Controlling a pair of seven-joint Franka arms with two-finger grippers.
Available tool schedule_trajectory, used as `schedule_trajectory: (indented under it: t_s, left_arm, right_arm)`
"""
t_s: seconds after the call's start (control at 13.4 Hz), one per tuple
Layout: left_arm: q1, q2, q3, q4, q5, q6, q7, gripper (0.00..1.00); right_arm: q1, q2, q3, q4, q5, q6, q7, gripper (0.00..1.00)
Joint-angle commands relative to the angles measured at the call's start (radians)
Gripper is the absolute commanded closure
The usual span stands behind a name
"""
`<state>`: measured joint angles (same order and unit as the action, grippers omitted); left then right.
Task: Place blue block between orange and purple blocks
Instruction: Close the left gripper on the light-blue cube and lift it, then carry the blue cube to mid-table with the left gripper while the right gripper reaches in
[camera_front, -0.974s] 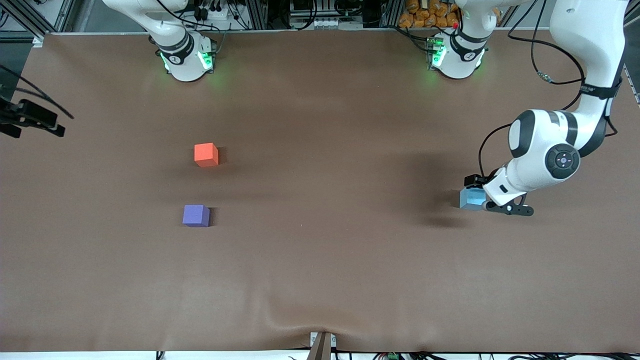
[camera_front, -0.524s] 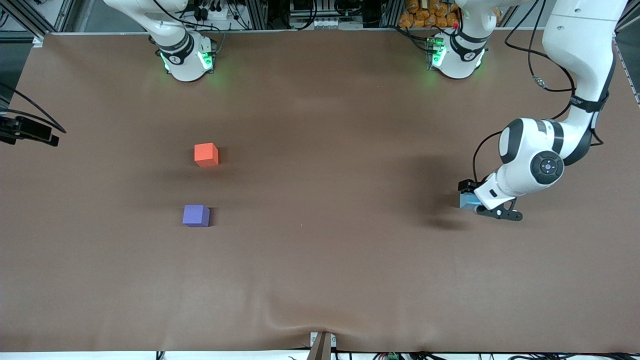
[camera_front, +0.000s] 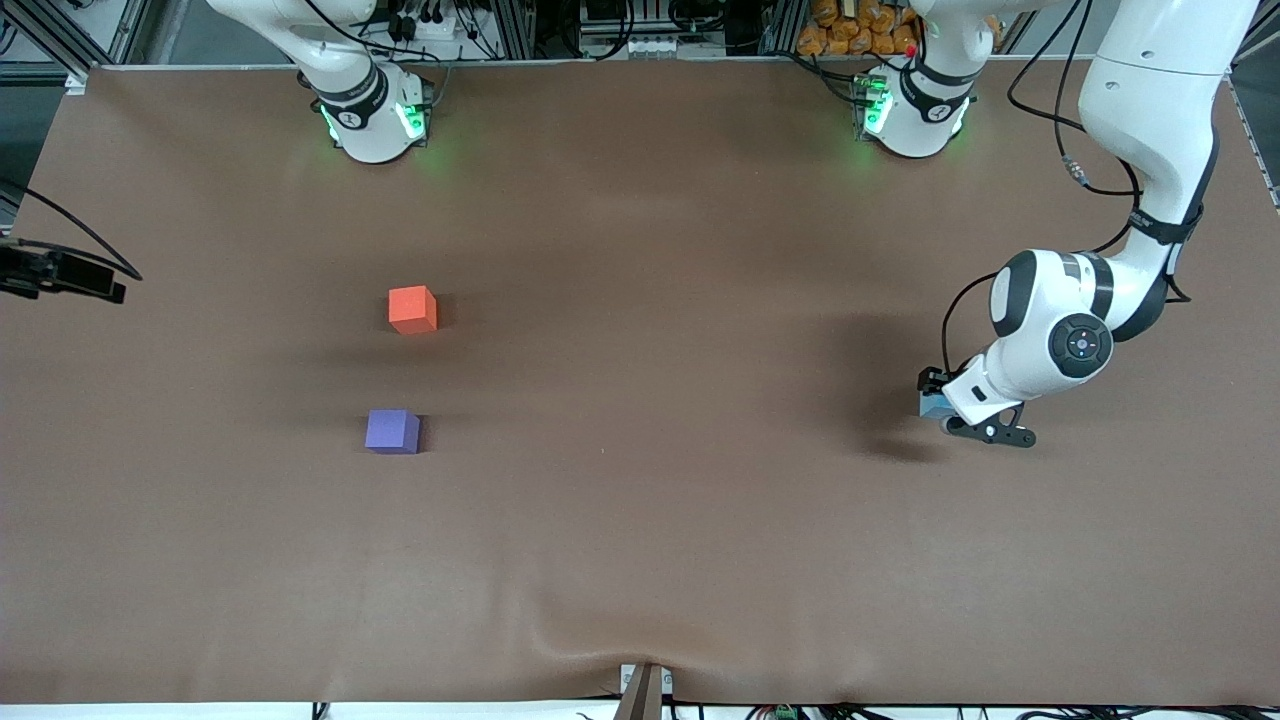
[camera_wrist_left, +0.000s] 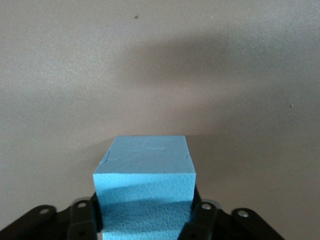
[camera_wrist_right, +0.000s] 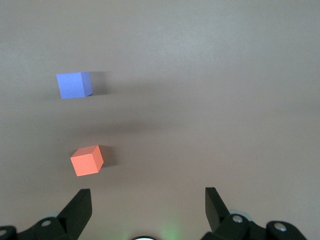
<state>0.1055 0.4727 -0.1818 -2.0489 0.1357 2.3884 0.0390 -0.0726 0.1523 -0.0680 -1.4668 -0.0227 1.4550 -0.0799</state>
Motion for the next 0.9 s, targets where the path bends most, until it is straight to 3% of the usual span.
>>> schedule_trajectory:
  t_s: [0.0,0.3,0.45,0.67,0.82]
  left_arm:
    - [0.000,-0.009,-0.005,0.007,0.022,0.000,-0.001,1.00]
    - [-0.003,-0.063,-0.076,0.044,0.010,-0.043,-0.034,1.00]
    - [-0.030,-0.030,-0.160,0.175,0.007,-0.156,-0.086,1.00]
    - [-0.232,0.038,-0.182,0.324,0.005,-0.234,-0.275,1.00]
    - [-0.366,0.105,-0.182,0.453,0.005,-0.279,-0.404,1.00]
  right_arm:
    - [-0.006,0.004,0.013,0.014,-0.008,-0.004,0.009,0.00]
    - [0.033,0.003,0.017,0.017,-0.008,-0.002,0.009,0.00]
    - [0.066,0.004,0.017,0.017,-0.006,-0.002,0.009,0.00]
    - [0.074,0.004,0.019,0.020,-0.003,-0.002,0.008,0.00]
    - [0.074,0.009,0.017,0.019,0.050,-0.002,0.008,0.00]
